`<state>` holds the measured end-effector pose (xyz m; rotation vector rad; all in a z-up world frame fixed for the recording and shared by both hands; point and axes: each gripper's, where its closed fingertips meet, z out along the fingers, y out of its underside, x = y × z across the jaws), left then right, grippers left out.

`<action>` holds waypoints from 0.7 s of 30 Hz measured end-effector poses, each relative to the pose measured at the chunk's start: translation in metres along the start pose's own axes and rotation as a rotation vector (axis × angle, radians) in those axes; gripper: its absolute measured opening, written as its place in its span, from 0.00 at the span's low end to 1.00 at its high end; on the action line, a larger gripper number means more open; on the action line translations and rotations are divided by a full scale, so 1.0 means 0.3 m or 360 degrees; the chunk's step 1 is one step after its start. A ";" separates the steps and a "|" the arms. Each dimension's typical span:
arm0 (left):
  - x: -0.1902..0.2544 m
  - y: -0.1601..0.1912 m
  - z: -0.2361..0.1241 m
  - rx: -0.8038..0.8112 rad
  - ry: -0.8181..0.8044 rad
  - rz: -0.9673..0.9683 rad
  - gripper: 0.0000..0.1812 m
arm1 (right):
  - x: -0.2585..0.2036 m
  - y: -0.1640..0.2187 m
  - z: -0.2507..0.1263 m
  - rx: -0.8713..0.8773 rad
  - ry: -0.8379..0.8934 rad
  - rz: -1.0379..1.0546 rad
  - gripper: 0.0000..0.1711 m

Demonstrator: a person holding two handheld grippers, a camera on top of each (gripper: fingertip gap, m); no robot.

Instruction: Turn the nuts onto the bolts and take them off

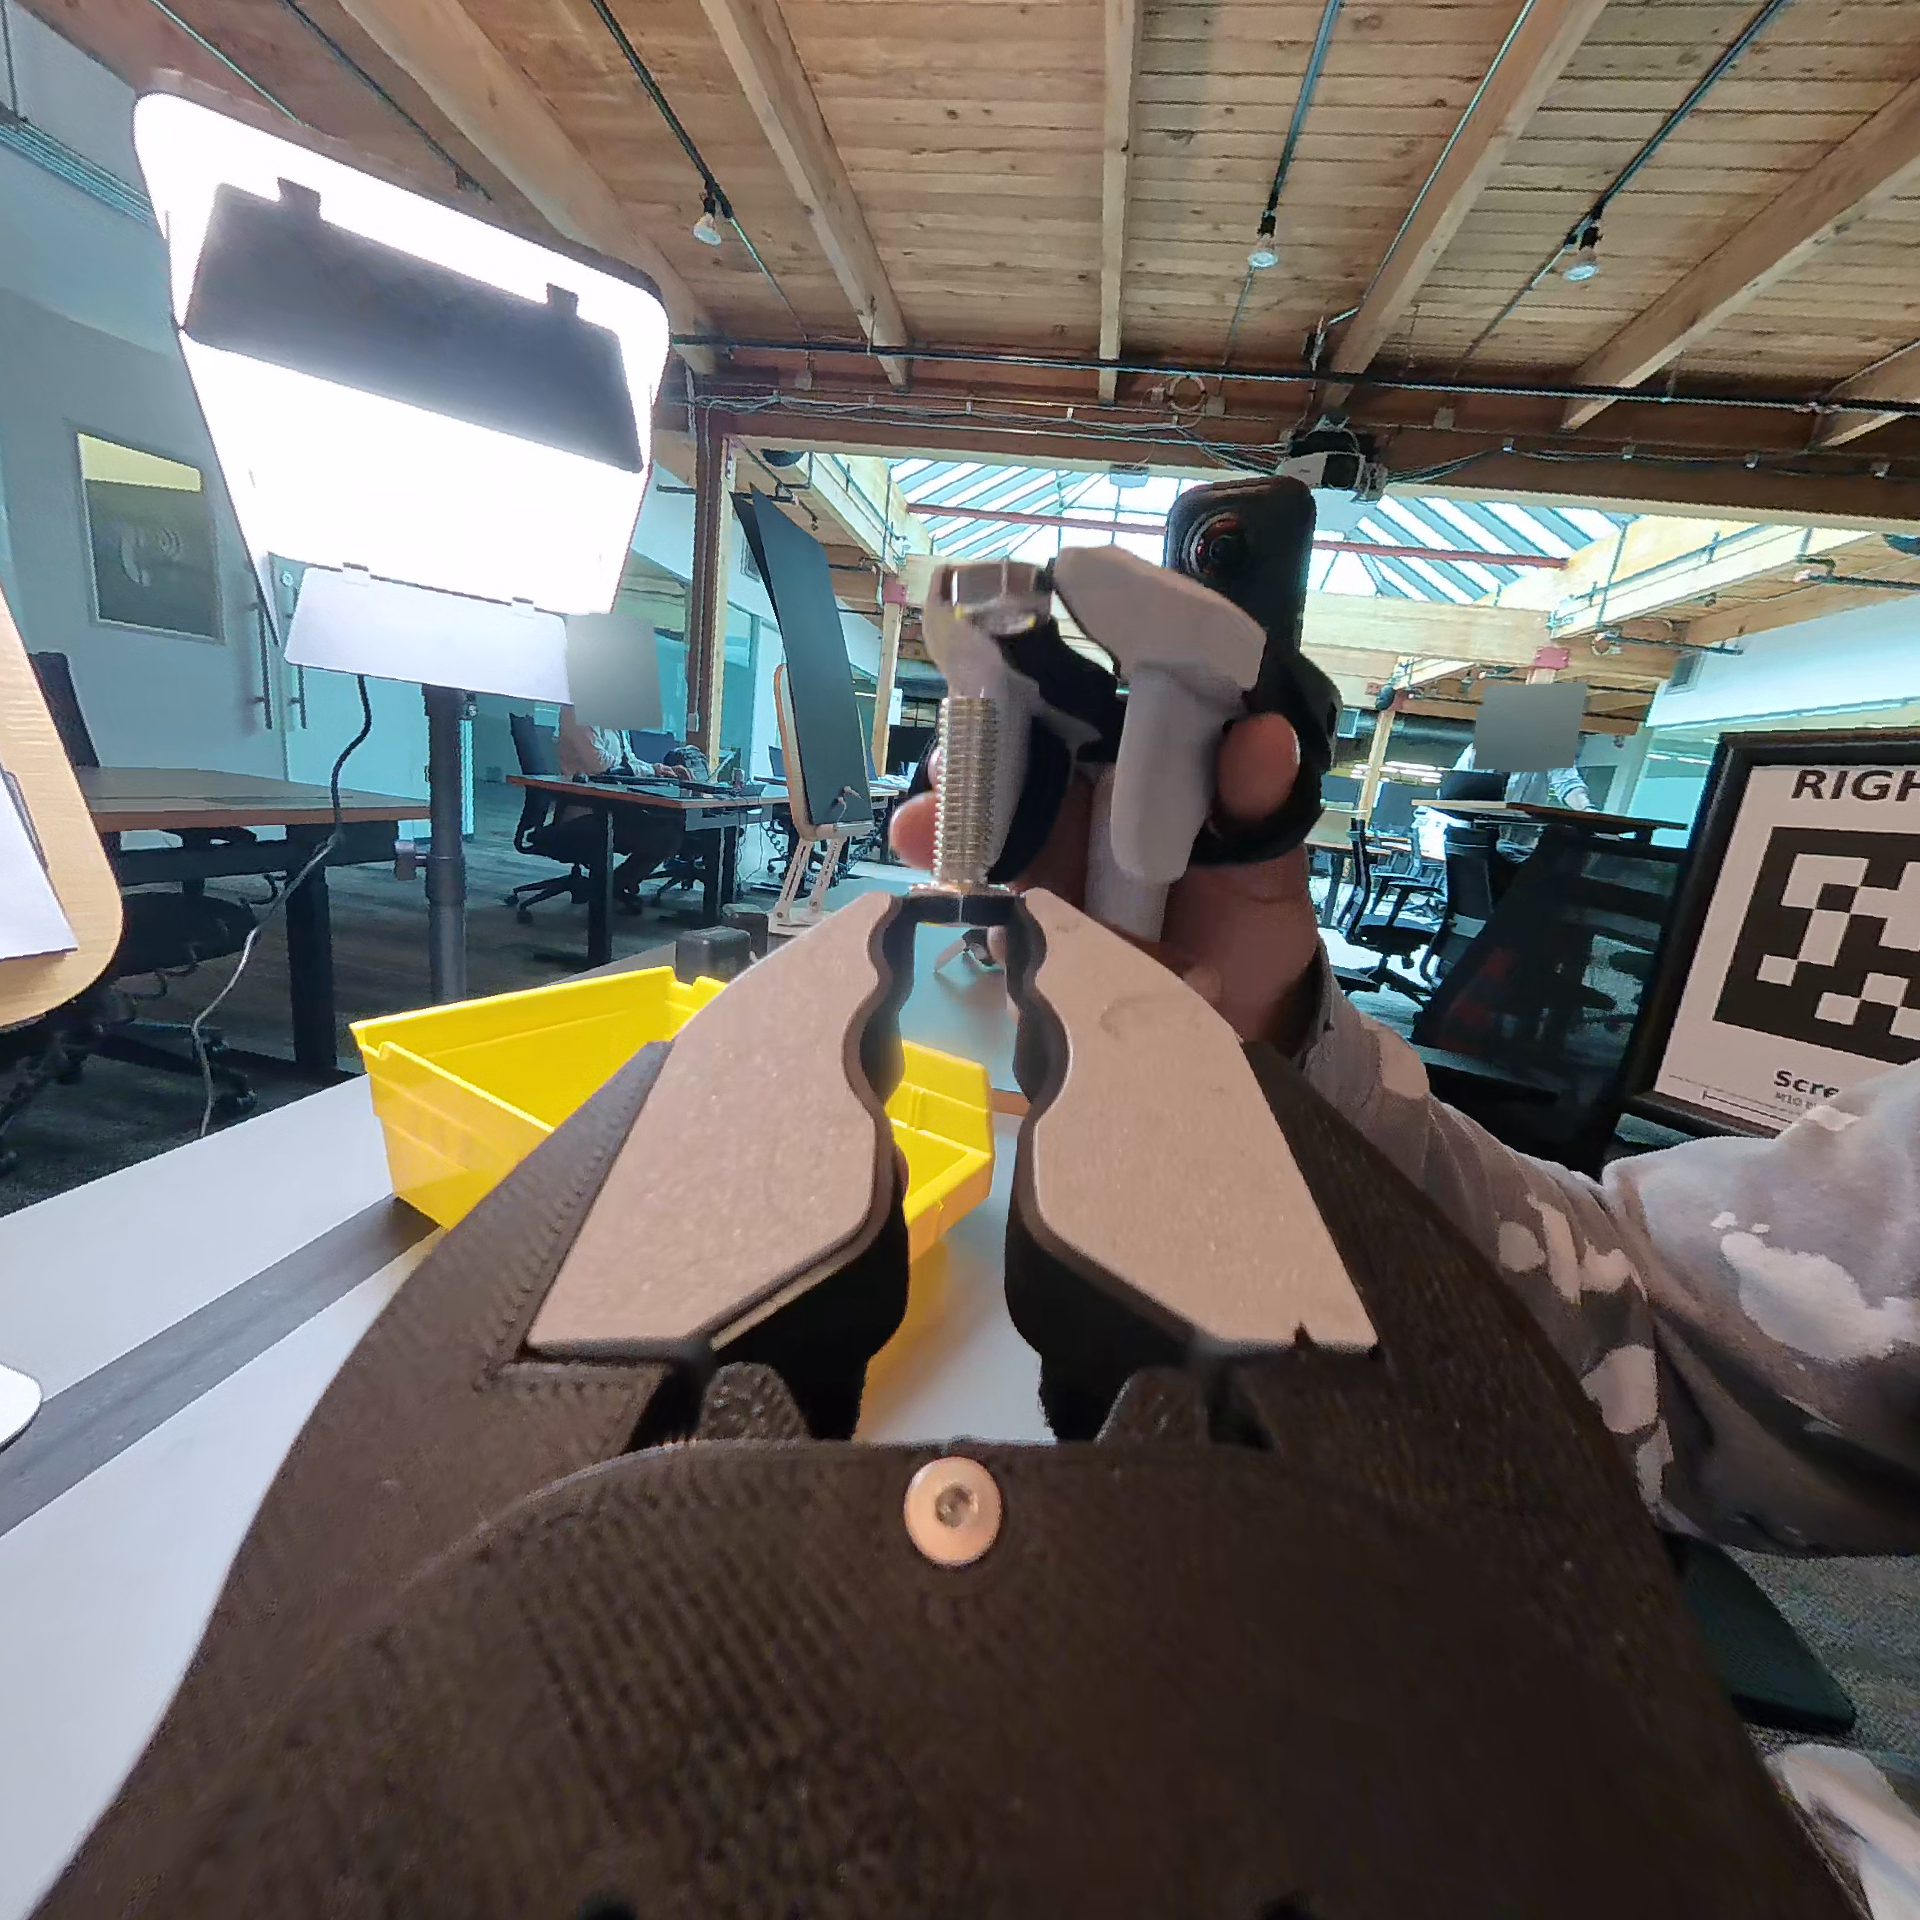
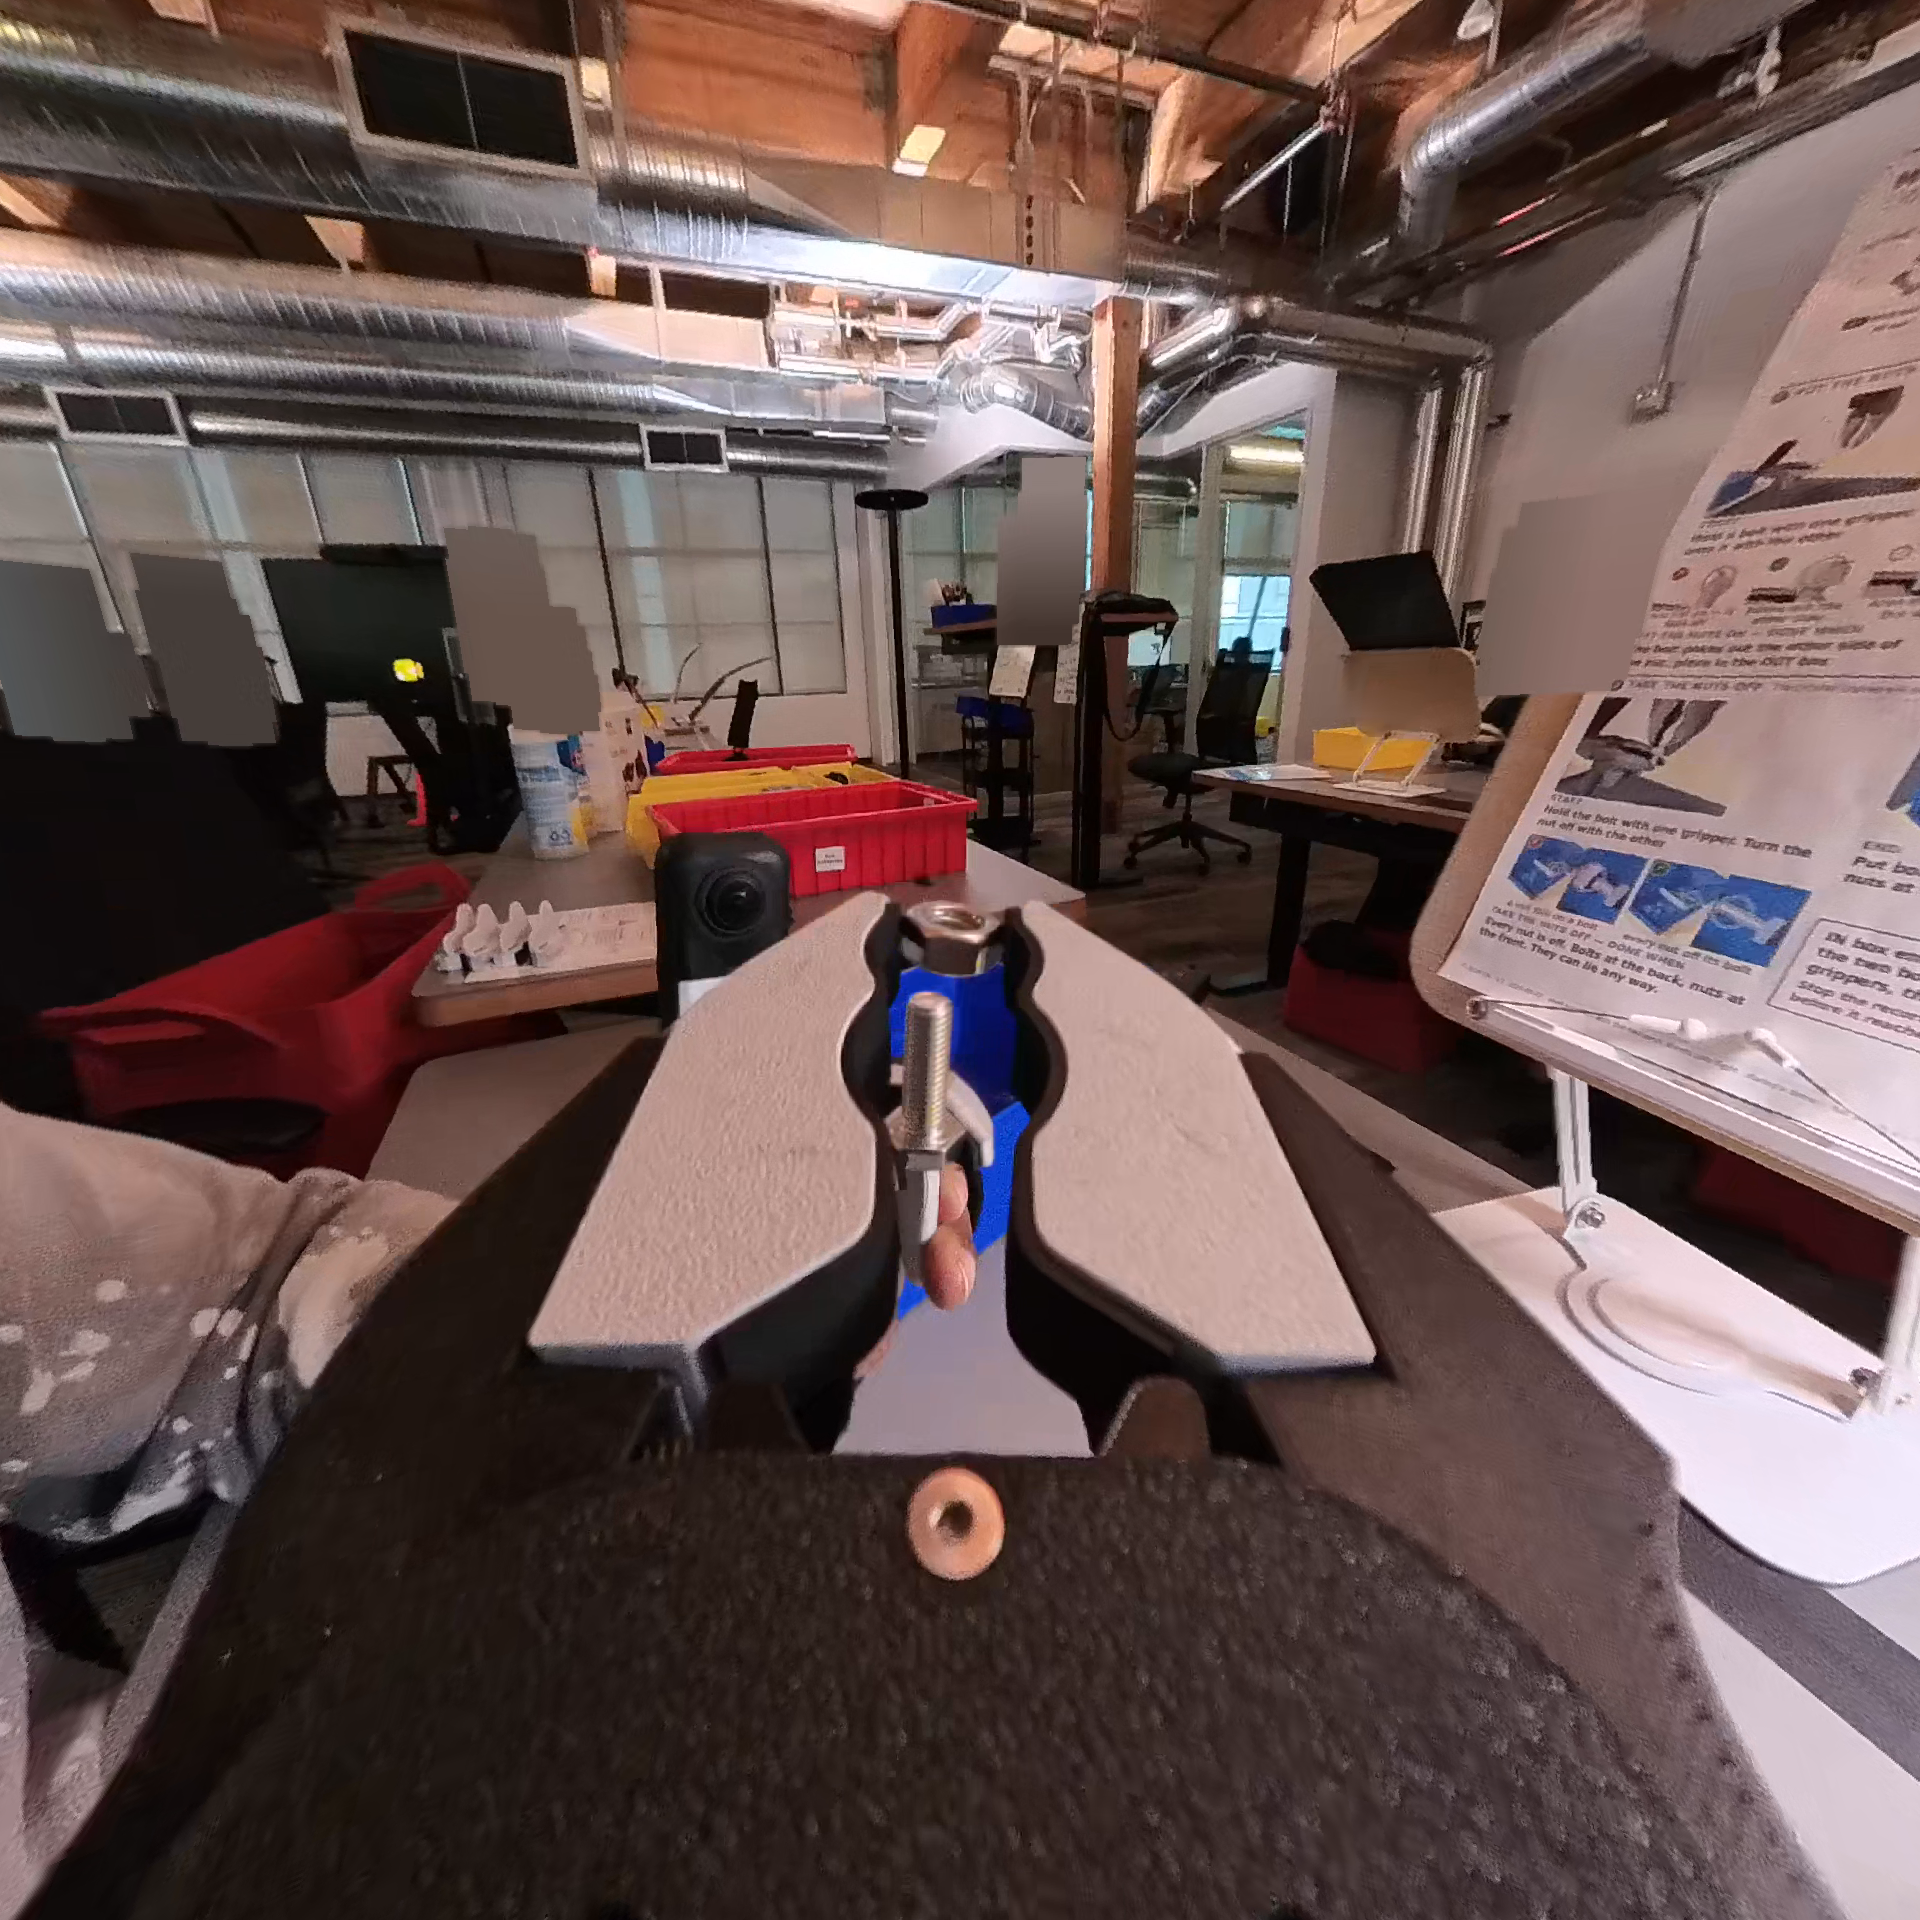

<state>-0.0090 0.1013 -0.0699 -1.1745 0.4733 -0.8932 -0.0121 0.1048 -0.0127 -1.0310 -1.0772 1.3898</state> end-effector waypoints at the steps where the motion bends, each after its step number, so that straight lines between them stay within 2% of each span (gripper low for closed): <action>1: -0.005 0.002 -0.001 0.0002 -0.0004 -0.0009 0.10 | 0.013 -0.017 -0.015 0.0029 0.0013 0.0015 0.11; 5: -0.018 0.005 -0.005 0.0003 -0.0020 -0.0022 0.10 | 0.115 -0.027 -0.070 0.0005 0.0199 -0.0038 0.11; 8: -0.022 0.001 -0.008 0.0009 -0.0031 -0.0025 0.10 | 0.259 0.041 -0.127 -0.0163 0.0418 -0.0053 0.11; 13: -0.033 -0.012 -0.016 0.0021 -0.0049 -0.0022 0.10 | 0.583 0.323 -0.328 -0.0751 0.0880 -0.0075 0.11; 17: -0.033 -0.017 -0.017 0.0013 -0.0052 -0.0002 0.10 | 0.712 0.555 -0.439 -0.1138 0.0977 0.0018 0.11; 21: -0.035 -0.033 -0.024 0.0023 -0.0060 0.0013 0.10 | 0.781 0.716 -0.508 -0.1484 0.1006 -0.0012 0.11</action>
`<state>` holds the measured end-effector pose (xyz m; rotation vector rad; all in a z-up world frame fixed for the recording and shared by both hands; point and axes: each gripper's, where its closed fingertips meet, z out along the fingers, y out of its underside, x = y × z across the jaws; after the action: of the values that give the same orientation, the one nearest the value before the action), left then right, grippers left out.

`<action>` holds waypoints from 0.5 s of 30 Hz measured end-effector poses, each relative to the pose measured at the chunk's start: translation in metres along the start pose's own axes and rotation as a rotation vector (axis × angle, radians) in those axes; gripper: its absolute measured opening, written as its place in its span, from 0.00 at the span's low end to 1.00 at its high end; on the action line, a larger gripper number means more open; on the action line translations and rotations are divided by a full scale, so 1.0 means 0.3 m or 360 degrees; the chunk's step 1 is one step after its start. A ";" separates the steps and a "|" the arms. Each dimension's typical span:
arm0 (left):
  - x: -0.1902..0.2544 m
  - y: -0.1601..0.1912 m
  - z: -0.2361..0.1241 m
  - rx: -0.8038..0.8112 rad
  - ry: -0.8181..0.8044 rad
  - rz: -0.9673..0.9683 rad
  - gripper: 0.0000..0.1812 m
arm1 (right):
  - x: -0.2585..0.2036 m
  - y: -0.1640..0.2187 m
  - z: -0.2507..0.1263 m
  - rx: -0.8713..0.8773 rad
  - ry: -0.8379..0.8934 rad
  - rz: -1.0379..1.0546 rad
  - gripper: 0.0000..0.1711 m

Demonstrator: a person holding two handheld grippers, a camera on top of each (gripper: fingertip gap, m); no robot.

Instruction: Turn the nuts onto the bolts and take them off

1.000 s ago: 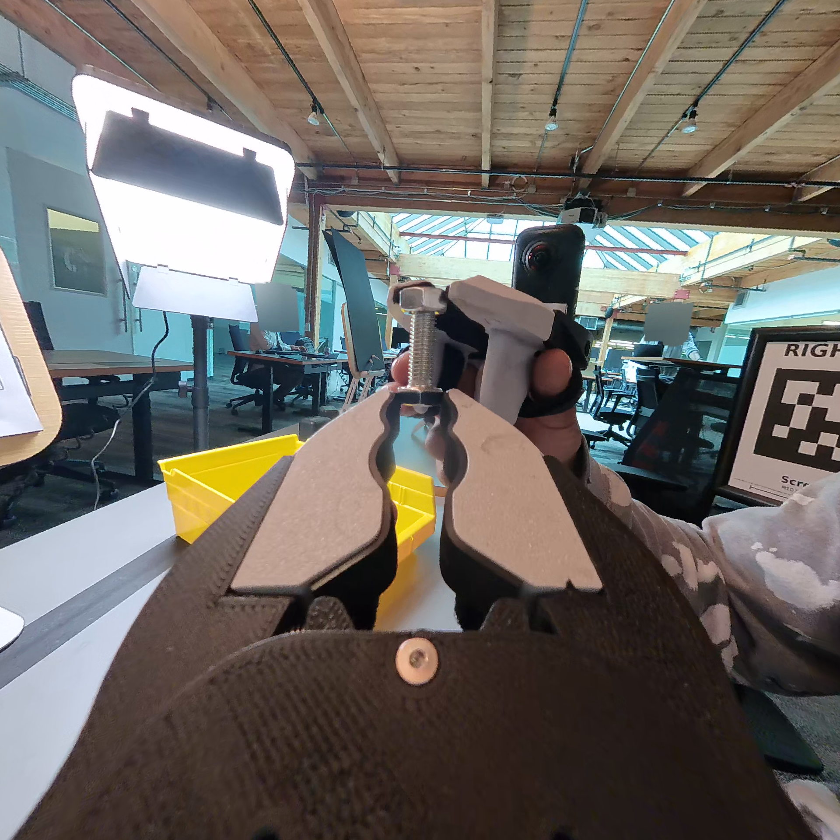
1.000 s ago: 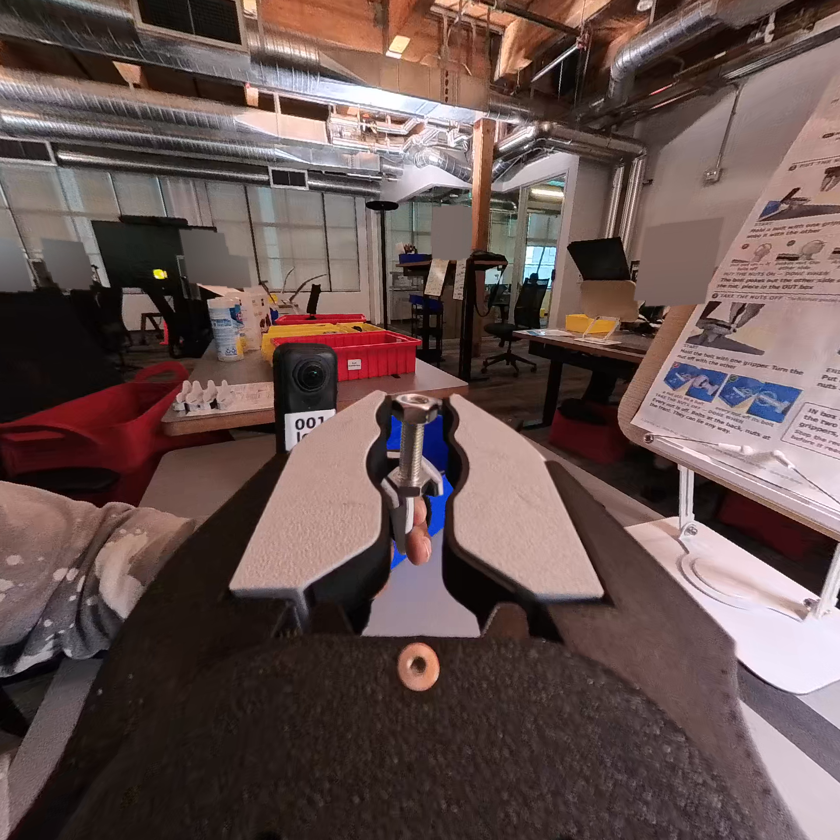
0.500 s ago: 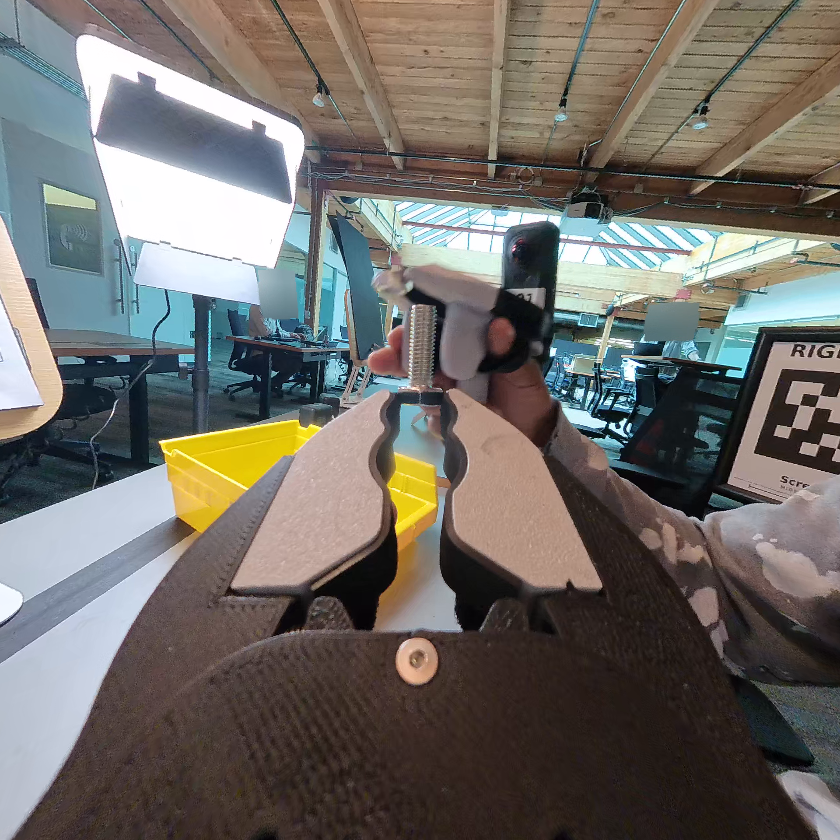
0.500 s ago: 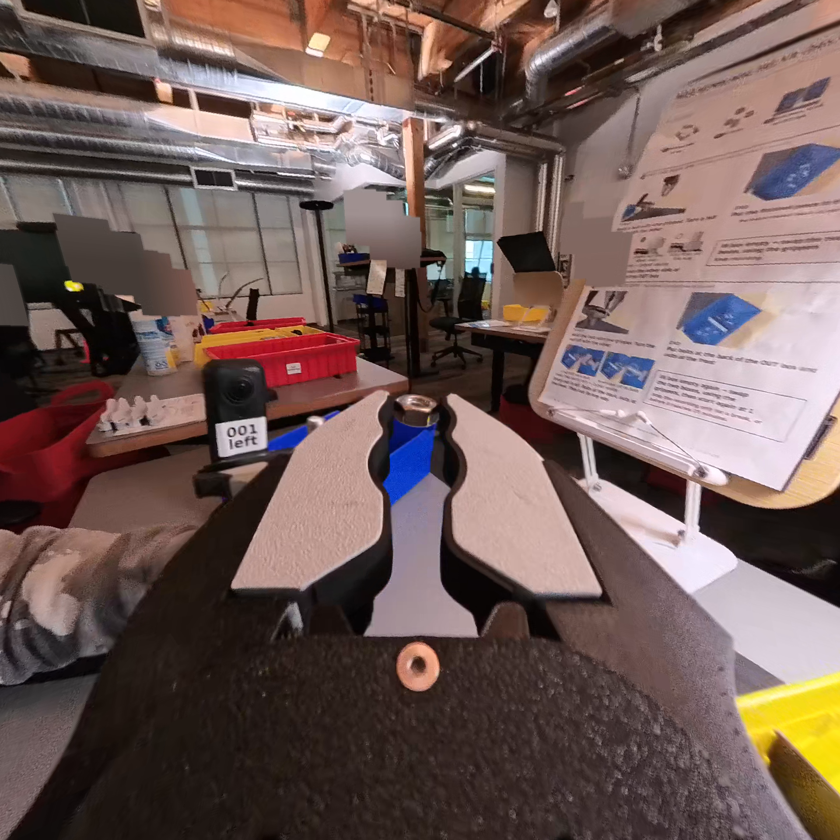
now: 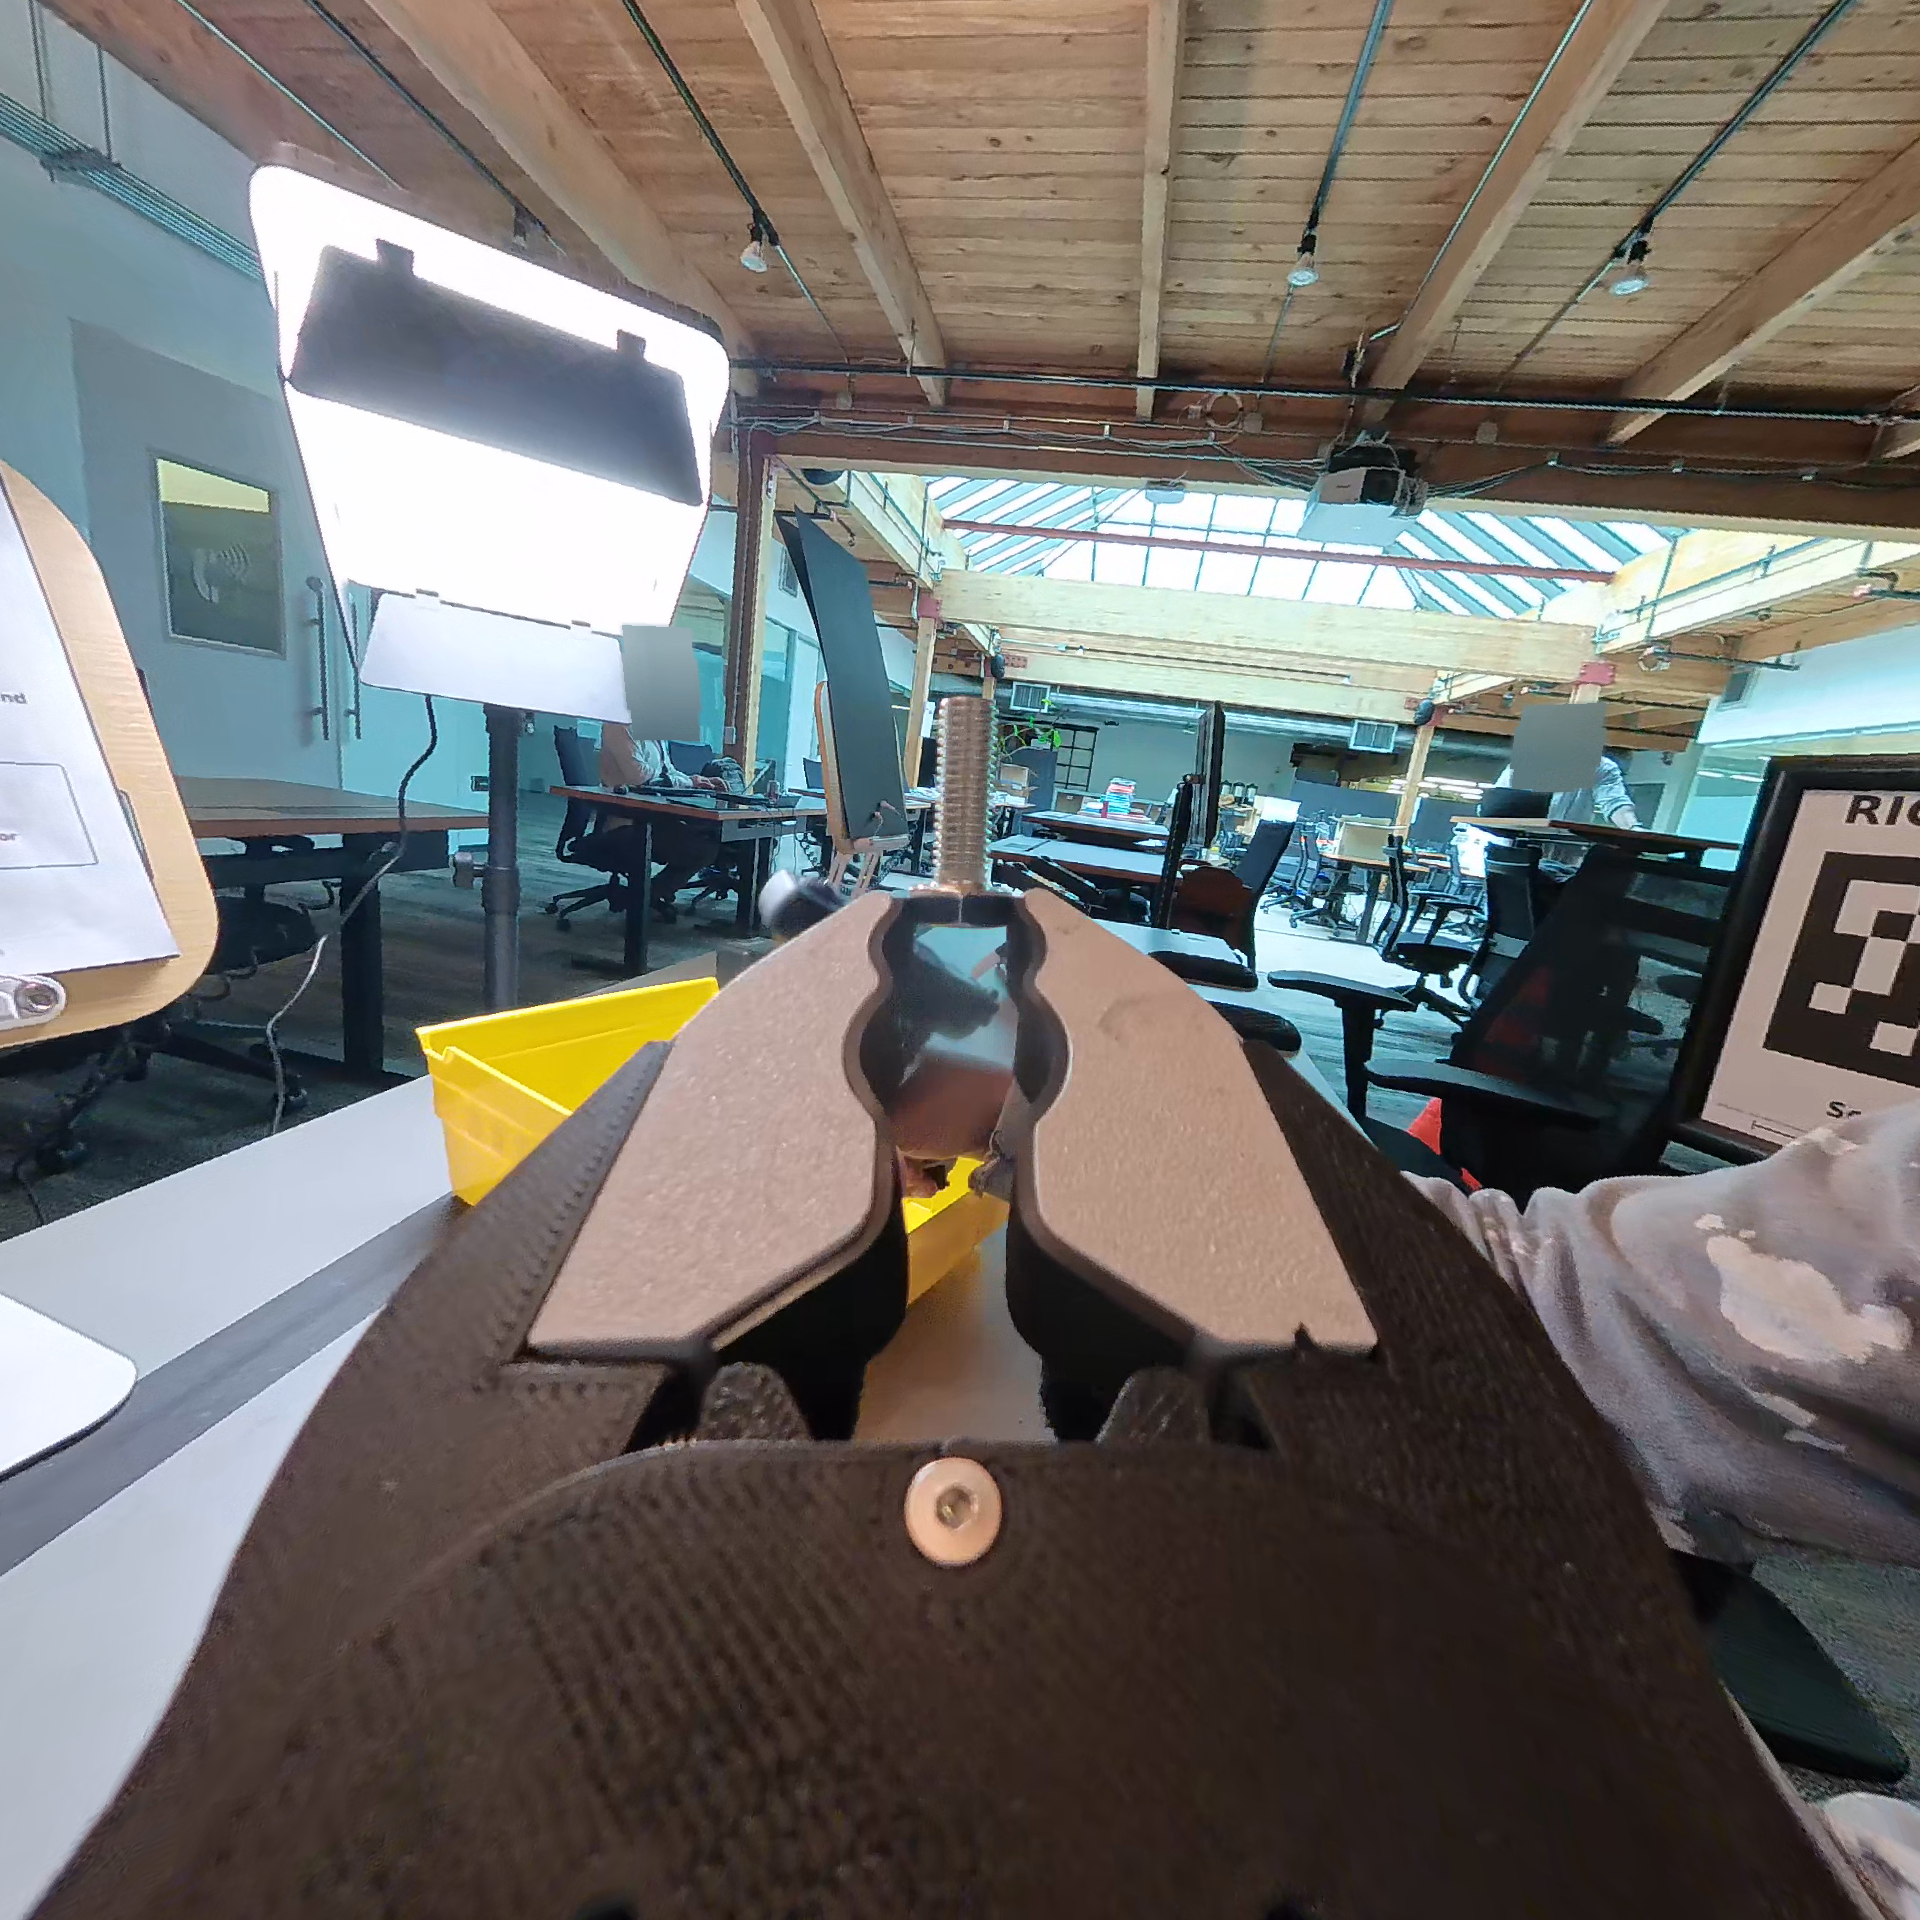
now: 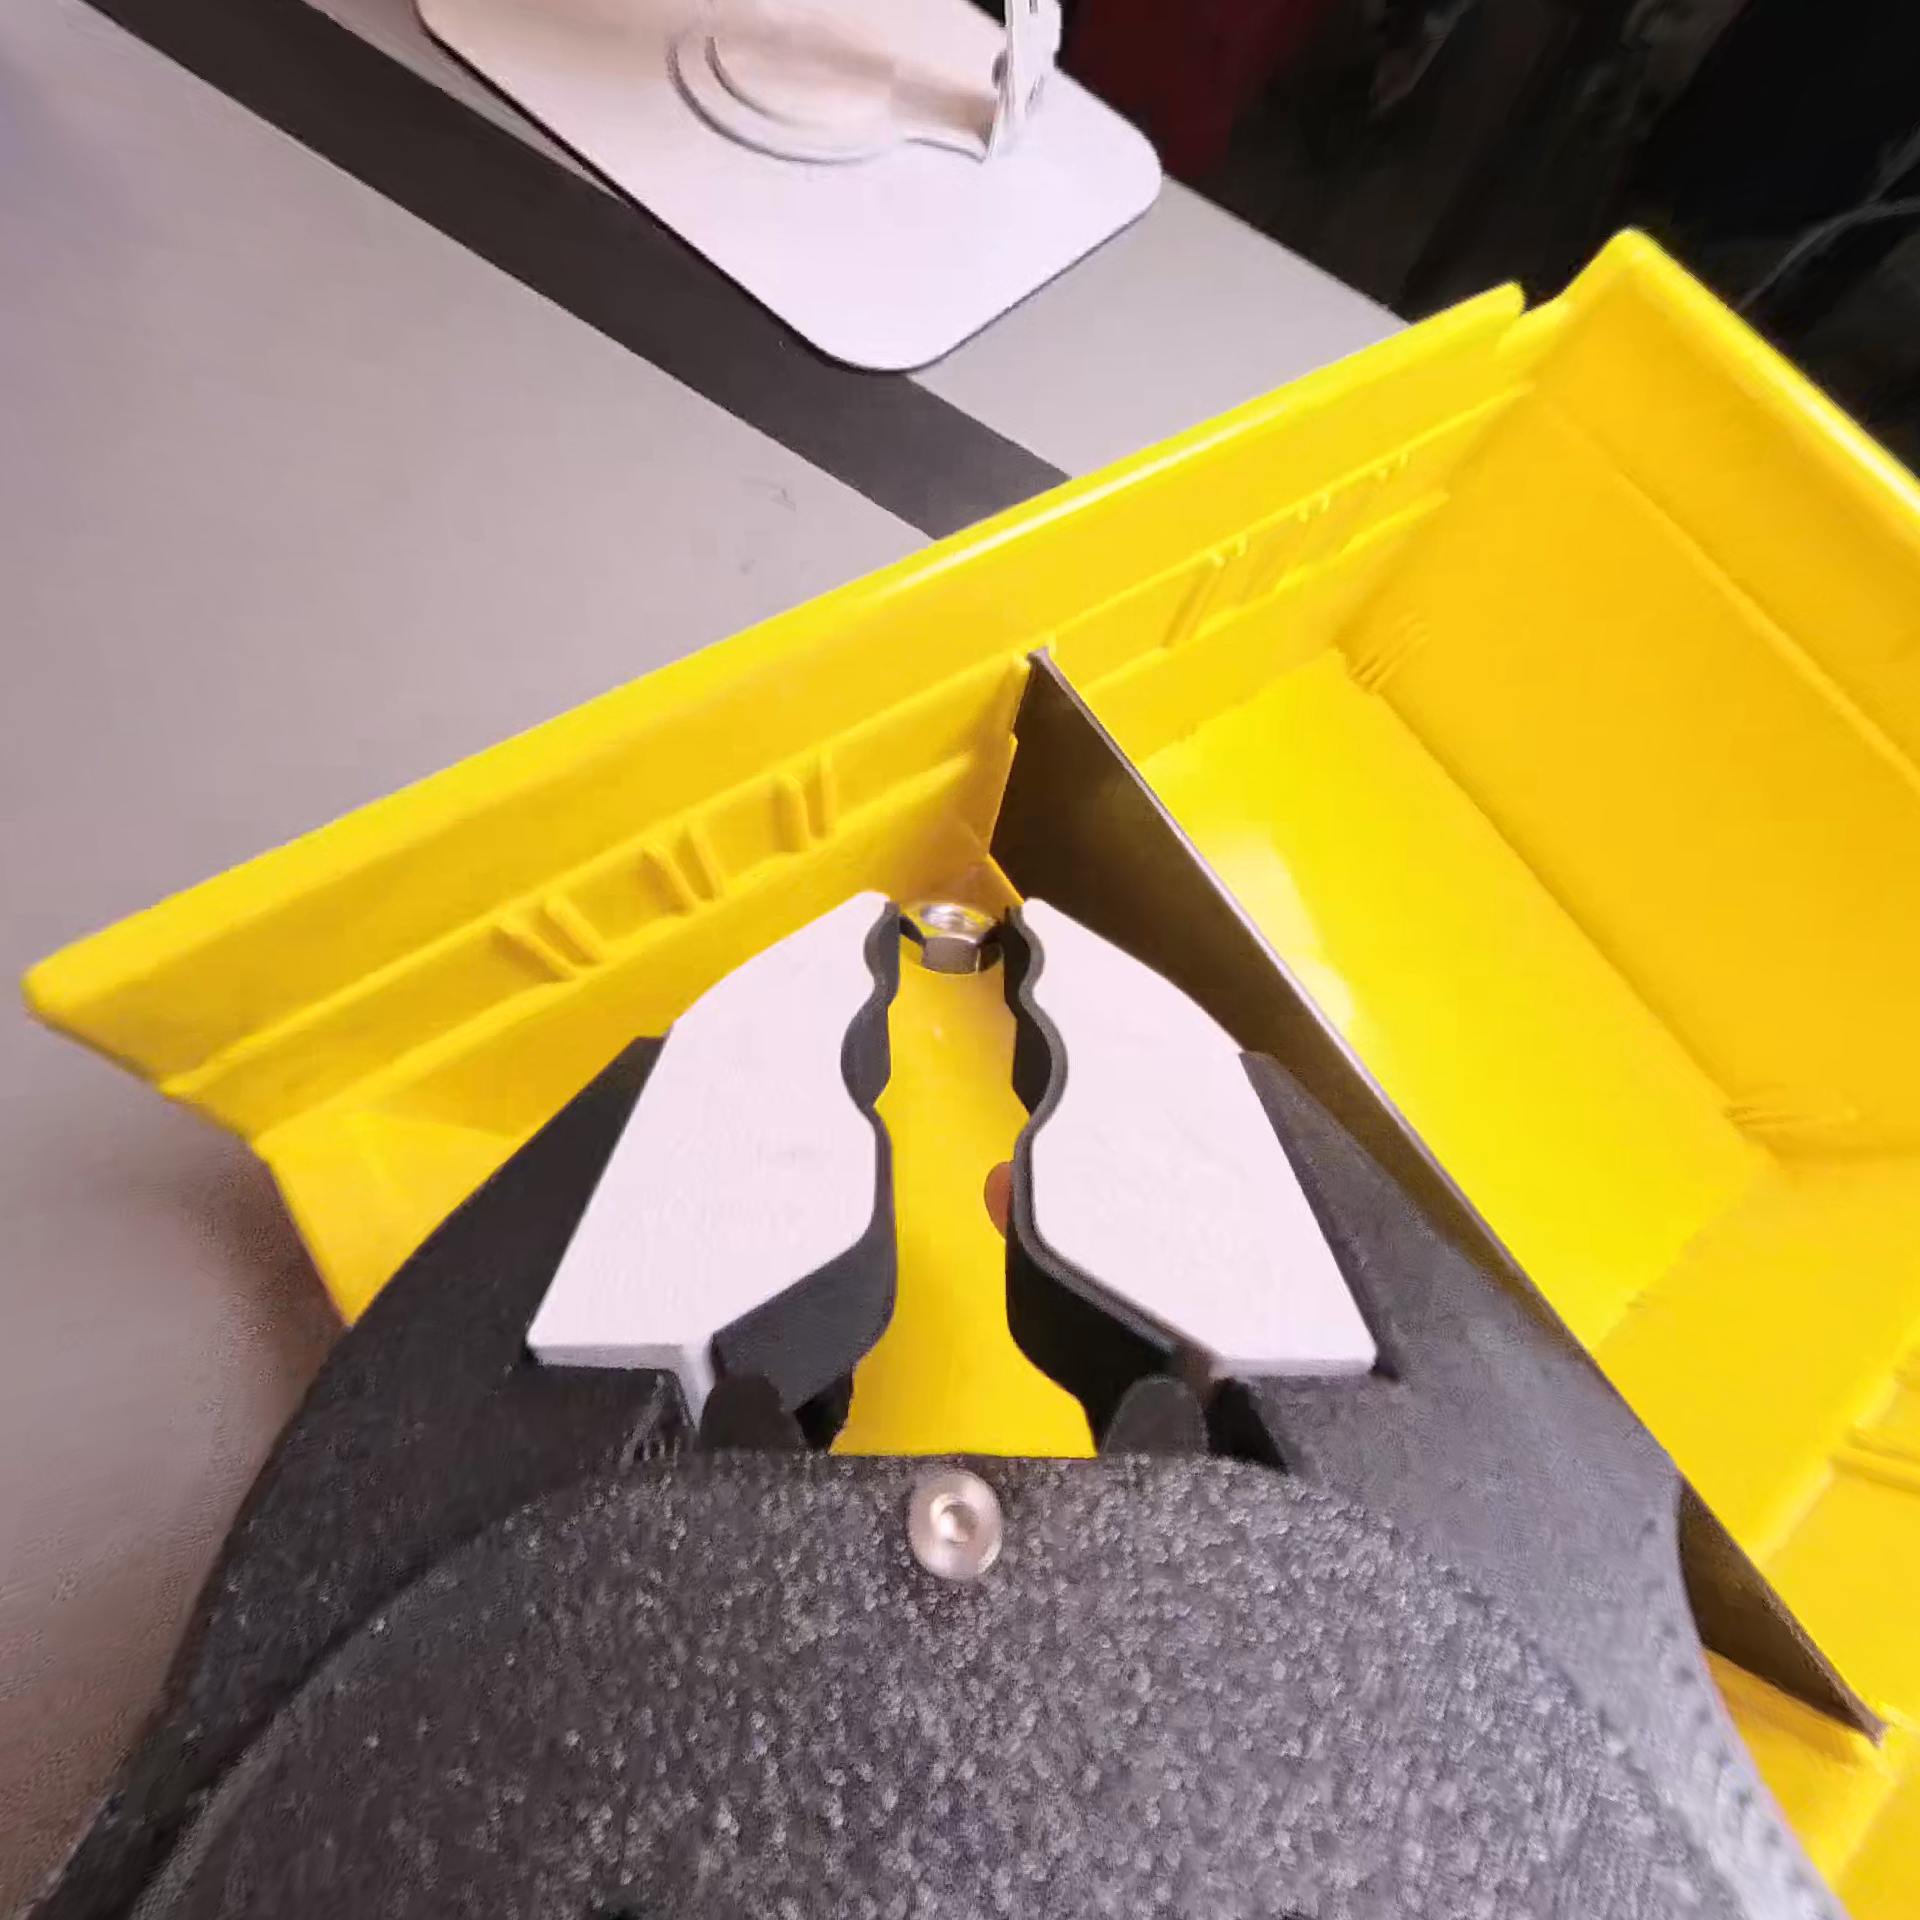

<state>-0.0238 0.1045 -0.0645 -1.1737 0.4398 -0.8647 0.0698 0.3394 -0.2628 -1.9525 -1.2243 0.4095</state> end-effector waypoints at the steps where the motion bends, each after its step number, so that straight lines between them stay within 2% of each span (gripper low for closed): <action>1: -0.002 -0.003 -0.002 0.0000 -0.0003 0.0005 0.10 | 0.004 0.018 0.024 -0.0048 -0.0005 -0.0013 0.11; 6: -0.016 -0.007 -0.010 -0.0002 -0.0016 0.0011 0.10 | 0.017 0.078 0.090 -0.0197 -0.0004 -0.0079 0.11; 15: -0.017 0.002 -0.009 -0.0019 -0.0014 0.0007 0.10 | 0.014 0.164 0.060 -0.0444 0.0006 -0.0152 0.12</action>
<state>-0.0287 0.1071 -0.0666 -1.1866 0.4409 -0.8541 0.0909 0.3396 -0.3109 -2.1139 -1.4283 0.1931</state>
